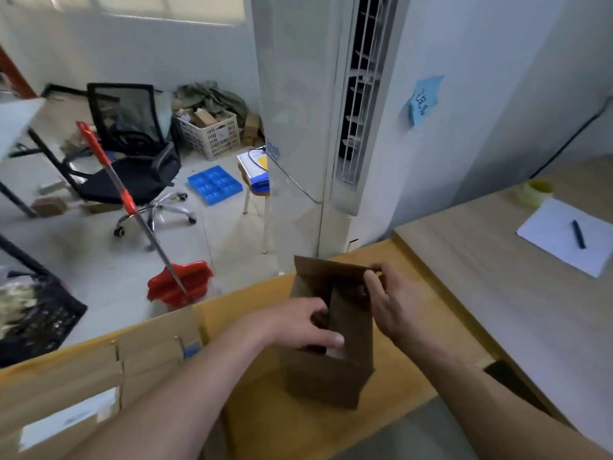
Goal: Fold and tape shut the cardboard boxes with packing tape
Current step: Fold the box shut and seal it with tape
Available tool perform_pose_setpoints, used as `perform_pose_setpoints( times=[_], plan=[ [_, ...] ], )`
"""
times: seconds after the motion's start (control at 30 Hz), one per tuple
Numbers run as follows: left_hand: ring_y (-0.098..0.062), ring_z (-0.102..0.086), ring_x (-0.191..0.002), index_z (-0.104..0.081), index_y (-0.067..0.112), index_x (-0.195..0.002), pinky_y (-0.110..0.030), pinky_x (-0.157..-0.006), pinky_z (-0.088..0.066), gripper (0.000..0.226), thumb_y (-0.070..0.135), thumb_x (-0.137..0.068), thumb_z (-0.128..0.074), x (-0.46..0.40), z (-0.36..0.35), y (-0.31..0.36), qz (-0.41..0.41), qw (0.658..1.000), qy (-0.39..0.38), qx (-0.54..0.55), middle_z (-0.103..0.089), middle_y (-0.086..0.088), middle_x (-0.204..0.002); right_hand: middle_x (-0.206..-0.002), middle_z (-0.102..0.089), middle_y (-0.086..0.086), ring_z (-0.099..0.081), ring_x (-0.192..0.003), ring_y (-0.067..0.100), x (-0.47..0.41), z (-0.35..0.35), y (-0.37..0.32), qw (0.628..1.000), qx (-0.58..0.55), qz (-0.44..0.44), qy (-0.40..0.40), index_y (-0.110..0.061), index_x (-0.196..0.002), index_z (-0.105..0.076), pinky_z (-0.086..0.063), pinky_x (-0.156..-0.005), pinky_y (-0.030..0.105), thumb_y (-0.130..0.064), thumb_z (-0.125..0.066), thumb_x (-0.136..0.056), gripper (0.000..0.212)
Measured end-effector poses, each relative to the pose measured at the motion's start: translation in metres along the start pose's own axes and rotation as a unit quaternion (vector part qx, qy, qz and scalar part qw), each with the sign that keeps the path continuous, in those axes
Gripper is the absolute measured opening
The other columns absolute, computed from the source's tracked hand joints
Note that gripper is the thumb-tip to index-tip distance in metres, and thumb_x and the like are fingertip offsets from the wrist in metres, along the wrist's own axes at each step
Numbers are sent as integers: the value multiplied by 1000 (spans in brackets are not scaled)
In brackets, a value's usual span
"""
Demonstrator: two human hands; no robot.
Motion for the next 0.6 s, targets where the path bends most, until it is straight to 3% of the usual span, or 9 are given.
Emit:
perform_pose_setpoints(
  times=[0.07,0.17,0.23,0.33,0.4,0.47,0.6],
  plan=[
    [-10,-54,-114,-53,33,-130,-36,-98,-47,61,61,-77,-67,-4,-2,0,-30,999,-12,3,-57,12,-130,-90,-63,-13,-61,-81,3,12,-6,4,999,-9,37,-31,-37,-112,-49,-57,-69,29,-55,-47,-93,26],
    [-7,-53,-114,-45,36,-137,-29,-97,-47,77,63,-70,-73,-3,-1,-8,-71,996,-11,50,-53,14,-132,-111,-58,-14,-59,-97,4,23,-8,15,996,46,37,-60,-41,-139,-30,-54,-78,25,-39,-71,-82,70],
    [-6,-52,-110,-36,43,-138,-23,-90,-49,94,67,-57,-77,3,-4,-18,-79,996,-5,47,-45,19,-127,-115,-51,-17,-55,-101,4,29,-10,20,995,66,28,-69,-48,-144,-18,-52,-79,25,-31,-79,-77,92],
    [-1,-38,-116,-34,47,-135,-19,-96,-42,98,67,-51,-81,10,-14,-32,-102,994,9,-32,-32,24,-127,-115,-49,-16,-55,-103,9,31,-14,25,995,70,17,-63,-55,-142,-14,-55,-83,30,-22,-80,-76,99],
    [0,-35,-116,-41,43,-133,-17,-97,-36,91,67,-55,-80,13,-17,-38,-111,992,18,-54,-30,22,-129,-114,-50,-14,-55,-106,13,28,-15,25,996,71,10,-50,-57,-140,-15,-55,-84,31,-18,-79,-75,99],
    [-1,-40,-114,-50,39,-128,-21,-98,-42,73,68,-65,-74,13,-13,-39,-109,993,33,-13,-38,18,-126,-117,-51,-10,-56,-110,16,28,-17,22,996,74,8,-38,-55,-142,-12,-52,-86,32,-21,-81,-75,102],
    [-9,-54,-101,-59,29,-116,-32,-92,-51,35,47,-87,-65,6,6,-41,-78,981,163,74,-53,6,-113,-140,-47,0,-52,-118,18,27,-22,16,997,79,-15,-7,-48,-150,7,-50,-97,38,-50,-86,-65,126]
  ],
)
Point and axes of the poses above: each hand's wrist, its own x-axis away from the middle knuckle, its own z-axis out of the back of the hand, y = z × x, the point moved 5 cm from there along -x, towards the middle knuckle
